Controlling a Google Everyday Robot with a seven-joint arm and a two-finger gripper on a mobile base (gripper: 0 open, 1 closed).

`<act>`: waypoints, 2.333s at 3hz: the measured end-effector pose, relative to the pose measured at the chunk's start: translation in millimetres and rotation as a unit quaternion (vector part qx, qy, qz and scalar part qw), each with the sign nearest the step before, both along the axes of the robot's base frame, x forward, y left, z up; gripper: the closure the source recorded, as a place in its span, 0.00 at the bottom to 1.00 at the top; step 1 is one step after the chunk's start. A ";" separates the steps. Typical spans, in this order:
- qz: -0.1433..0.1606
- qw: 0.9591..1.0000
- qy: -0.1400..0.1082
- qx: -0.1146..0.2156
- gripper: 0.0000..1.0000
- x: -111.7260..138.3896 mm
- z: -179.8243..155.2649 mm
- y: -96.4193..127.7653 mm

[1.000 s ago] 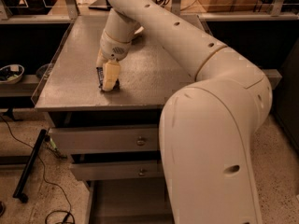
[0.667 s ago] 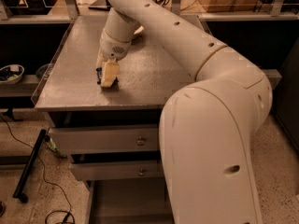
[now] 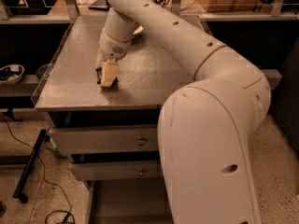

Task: Place rxbar blueberry into bottom drawer

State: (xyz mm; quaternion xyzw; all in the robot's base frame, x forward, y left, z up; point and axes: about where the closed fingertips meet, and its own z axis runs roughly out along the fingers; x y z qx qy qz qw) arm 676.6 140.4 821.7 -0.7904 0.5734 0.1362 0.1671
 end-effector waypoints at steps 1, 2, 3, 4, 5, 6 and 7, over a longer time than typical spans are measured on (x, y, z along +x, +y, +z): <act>0.000 1.000 0.000 0.000 1.00 0.0 8.0 -0.1; -0.014 1.000 -0.021 0.015 1.00 -10.4 39.1 -17.4; -0.025 0.999 -0.043 0.021 1.00 -23.5 68.8 -33.9; -0.035 0.997 -0.064 0.024 1.00 -38.4 94.3 -49.1; -0.050 0.995 -0.081 0.028 1.00 -56.9 111.8 -65.6; -0.073 0.992 -0.096 0.036 1.00 -84.2 122.4 -88.1; -0.105 0.987 -0.112 0.040 1.00 -124.8 113.6 -125.4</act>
Offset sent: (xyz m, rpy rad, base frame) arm -0.0318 -0.0497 0.0987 0.0681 -0.1182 -0.0676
